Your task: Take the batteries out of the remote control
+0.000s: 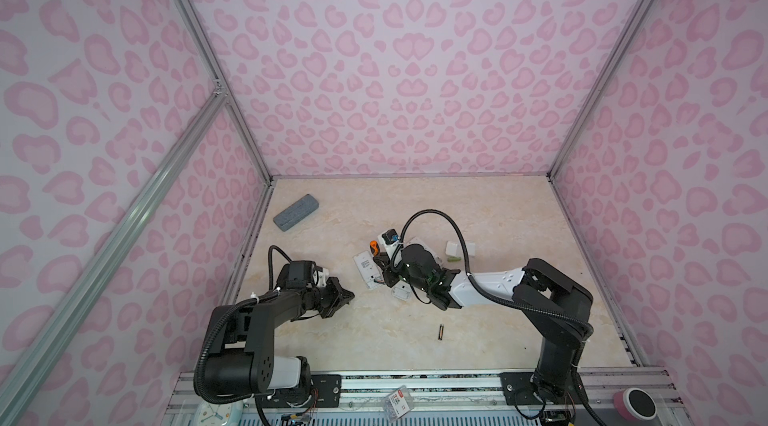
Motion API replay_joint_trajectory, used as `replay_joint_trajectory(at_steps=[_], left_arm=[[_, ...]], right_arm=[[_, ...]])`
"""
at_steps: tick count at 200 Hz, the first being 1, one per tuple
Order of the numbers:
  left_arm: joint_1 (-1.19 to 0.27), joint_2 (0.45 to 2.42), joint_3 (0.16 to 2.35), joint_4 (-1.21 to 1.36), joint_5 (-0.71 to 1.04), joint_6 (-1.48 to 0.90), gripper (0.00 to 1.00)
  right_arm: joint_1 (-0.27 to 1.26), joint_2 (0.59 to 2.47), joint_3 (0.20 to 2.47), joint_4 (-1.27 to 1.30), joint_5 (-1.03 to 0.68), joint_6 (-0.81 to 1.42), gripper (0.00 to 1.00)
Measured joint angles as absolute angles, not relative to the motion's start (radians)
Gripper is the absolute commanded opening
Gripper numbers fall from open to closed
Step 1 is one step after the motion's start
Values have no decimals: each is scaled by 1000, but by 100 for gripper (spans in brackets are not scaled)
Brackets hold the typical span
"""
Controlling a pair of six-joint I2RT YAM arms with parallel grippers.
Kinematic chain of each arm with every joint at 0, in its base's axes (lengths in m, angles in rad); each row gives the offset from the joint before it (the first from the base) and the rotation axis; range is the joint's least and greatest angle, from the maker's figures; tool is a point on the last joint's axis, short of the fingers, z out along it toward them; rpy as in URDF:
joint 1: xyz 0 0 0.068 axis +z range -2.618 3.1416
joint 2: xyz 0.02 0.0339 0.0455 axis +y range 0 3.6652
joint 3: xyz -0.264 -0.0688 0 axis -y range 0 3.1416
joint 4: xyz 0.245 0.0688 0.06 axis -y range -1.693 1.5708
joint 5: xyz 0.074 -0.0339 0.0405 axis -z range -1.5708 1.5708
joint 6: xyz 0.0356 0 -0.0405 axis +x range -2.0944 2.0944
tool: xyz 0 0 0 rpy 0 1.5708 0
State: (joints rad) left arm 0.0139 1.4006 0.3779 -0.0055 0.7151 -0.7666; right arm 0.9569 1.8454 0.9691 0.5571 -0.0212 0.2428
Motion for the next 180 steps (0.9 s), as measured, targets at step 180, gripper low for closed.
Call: replay_joint_trajectory(at_steps=[180], left_arm=[[-108,1423,399,14,685,-810,4]], right_arm=[[976,1983,1147,530,-66,222,0]])
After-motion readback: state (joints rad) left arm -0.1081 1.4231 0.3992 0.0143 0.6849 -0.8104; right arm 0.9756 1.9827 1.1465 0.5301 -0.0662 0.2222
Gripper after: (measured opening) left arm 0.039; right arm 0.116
